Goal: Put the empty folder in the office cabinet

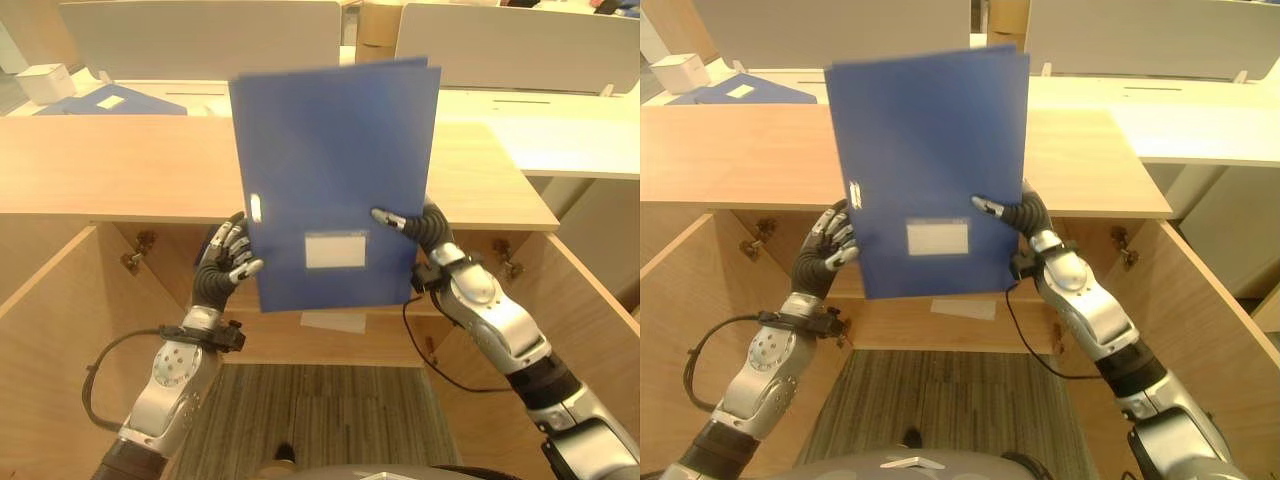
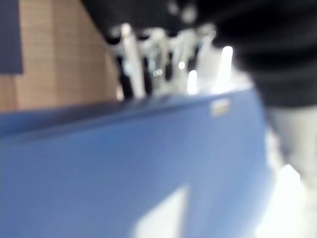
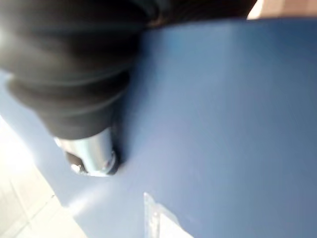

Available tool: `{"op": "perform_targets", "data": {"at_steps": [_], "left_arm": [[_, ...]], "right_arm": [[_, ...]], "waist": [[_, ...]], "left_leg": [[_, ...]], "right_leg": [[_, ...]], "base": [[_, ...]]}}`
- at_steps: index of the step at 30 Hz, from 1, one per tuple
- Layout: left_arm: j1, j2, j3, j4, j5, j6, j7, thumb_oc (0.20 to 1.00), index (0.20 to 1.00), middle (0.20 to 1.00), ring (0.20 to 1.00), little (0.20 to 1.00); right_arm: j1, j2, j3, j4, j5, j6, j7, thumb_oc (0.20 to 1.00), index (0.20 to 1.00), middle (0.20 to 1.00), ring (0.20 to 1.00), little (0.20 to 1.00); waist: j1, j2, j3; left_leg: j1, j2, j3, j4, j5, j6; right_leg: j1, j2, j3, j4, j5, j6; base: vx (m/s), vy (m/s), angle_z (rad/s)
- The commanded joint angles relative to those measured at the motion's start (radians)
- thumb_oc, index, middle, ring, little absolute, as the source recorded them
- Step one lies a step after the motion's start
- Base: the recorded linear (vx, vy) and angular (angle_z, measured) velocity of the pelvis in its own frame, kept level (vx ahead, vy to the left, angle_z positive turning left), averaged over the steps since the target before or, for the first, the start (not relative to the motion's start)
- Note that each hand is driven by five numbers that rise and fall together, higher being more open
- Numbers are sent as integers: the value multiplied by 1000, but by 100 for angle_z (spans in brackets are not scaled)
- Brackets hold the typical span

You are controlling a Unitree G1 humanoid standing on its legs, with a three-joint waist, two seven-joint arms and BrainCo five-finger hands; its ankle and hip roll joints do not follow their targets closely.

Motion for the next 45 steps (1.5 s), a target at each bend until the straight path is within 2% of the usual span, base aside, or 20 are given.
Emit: {"op": "perform_targets", "data": {"at_steps": [1, 3, 8, 11, 12, 15, 18, 23, 28, 33, 34, 38, 39, 42, 43, 44, 45], "left_arm": [[9, 12, 67, 14, 22, -89, 14, 1000, 1000, 1000, 1000, 1000], [36, 10, 68, 26, 23, -109, 18, 1000, 1000, 1000, 1000, 1000], [113, 10, 76, 73, 45, -156, 15, 1000, 1000, 1000, 1000, 1000], [130, 14, 73, 93, 55, -155, 21, 1000, 1000, 1000, 1000, 1000], [141, 21, 71, 122, 58, -127, 28, 1000, 1000, 1000, 1000, 1000], [160, 32, 65, 177, 79, -116, 53, 1000, 1000, 1000, 1000, 1000], [191, 44, 63, 267, 132, -95, 79, 1000, 1000, 1000, 1000, 1000], [248, 36, 52, 417, 179, -111, 45, 1000, 1000, 1000, 1000, 1000], [256, 24, 29, 516, 182, -113, 32, 1000, 1000, 1000, 1000, 1000], [255, -16, 1, 650, 156, -51, -15, 1000, 1000, 1000, 1000, 1000], [257, -39, 2, 696, 132, -16, -31, 1000, 1000, 1000, 1000, 1000], [251, -92, 14, 821, 111, 15, -53, 1000, 1000, 1000, 1000, 1000], [243, -118, 22, 892, 90, 58, -83, 1000, 1000, 1000, 1000, 1000], [218, -143, 30, 971, 61, 78, -108, 1000, 1000, 1000, 1000, 1000], [193, -159, 38, 1033, 38, 103, -133, 1000, 1000, 1000, 1000, 1000], [188, -161, 39, 1041, 35, 113, -140, 1000, 1000, 1000, 1000, 1000], [165, -168, 45, 1085, 98, 131, -136, 1000, 1000, 1000, 1000, 1000]], "right_arm": [[51, -16, -55, -27, -123, -169, 25, 200, 200, 200, 200, 200], [91, -20, -54, -23, -146, -219, 33, 200, 200, 200, 200, 200], [170, -23, -36, 29, -213, -276, 56, 200, 200, 200, 200, 200], [189, -25, -22, 63, -242, -290, 59, 200, 200, 200, 200, 200], [205, -34, -9, 98, -301, -291, 64, 200, 200, 200, 200, 200], [225, -43, 15, 171, -327, -301, 56, 200, 200, 200, 200, 200], [260, -42, 35, 279, -323, -279, 73, 200, 200, 200, 200, 200], [313, -49, 44, 437, -402, -333, 98, 200, 200, 200, 200, 200], [319, -36, 50, 538, -389, -338, 89, 200, 200, 200, 200, 200], [312, 0, 42, 643, -345, -330, 67, 200, 200, 200, 200, 200], [302, 10, 37, 667, -325, -332, 64, 200, 200, 200, 200, 200], [273, 31, 30, 696, -297, -330, 67, 200, 200, 200, 200, 200], [257, 39, 26, 704, -276, -314, 72, 200, 200, 200, 200, 200], [237, 50, 23, 720, -254, -290, 65, 200, 200, 200, 200, 200], [226, 61, 15, 735, -245, -276, 69, 200, 200, 200, 200, 200], [224, 63, 14, 736, -243, -272, 69, 200, 200, 200, 200, 200], [224, 74, 1, 743, -241, -269, 73, 200, 200, 200, 200, 200]], "waist": [[7, -33, 10], [6, -34, 13], [9, -36, 29], [11, -35, 35], [12, -35, 40], [13, -34, 46], [15, -33, 56], [21, -33, 70], [25, -31, 78], [28, -27, 80], [30, -26, 80], [31, -24, 79], [30, -23, 79], [26, -22, 82], [21, -24, 83], [20, -24, 83], [16, -28, 84]], "left_leg": [[45, 7, -12, -7, -153, 11], [44, 7, -13, -7, -153, 12], [38, 7, -19, -7, -153, 13], [36, 8, -20, -7, -152, 13], [34, 8, -23, -7, -152, 12], [32, 9, -25, -7, -151, 12], [30, 9, -28, -7, -148, 11], [28, 8, -35, -7, -146, 12], [27, 6, -43, -7, -147, 13], [31, 3, -48, -7, -149, 14], [34, 2, -48, -7, -148, 14], [41, 0, -45, -7, -150, 17], [43, -3, -43, -7, -149, 20], [44, -8, -38, -1, -156, 25], [45, -16, -36, 4, -162, 33], [45, -18, -35, 5, -163, 34], [44, -31, -35, 5, -168, 45]], "right_leg": [[-8, -73, -12, -3, -20, 46], [-9, -73, -13, -3, -19, 47], [-11, -72, -19, -3, -21, 49], [-11, -72, -22, -3, -22, 50], [-11, -72, -25, -3, -23, 51], [-11, -72, -29, -3, -23, 52], [-10, -74, -36, -3, -23, 53], [-10, -76, -48, -3, -22, 57], [-8, -77, -57, -3, -23, 59], [-5, -79, -65, -3, -24, 60], [-3, -81, -67, -3, -24, 60], [-3, -85, -67, -3, -22, 61], [-5, -88, -64, -3, -20, 63], [-8, -94, -60, -3, -15, 66], [-10, -102, -54, -3, -8, 71], [-11, -104, -53, -3, -7, 72], [-15, -113, -47, -3, 5, 84]], "base": [[-12, -35, 1], [-8, -17, 1], [0, 0, 0], [-9, -3, 1], [-23, -7, 5], [-14, -3, 3], [0, 0, 0], [-6, 2, 8], [-3, 4, 3], [18, 23, 5], [28, 31, 2], [47, 80, 2], [35, 128, 2], [28, 143, 2], [37, 185, 3], [50, 243, 4], [39, 190, 2]]}}
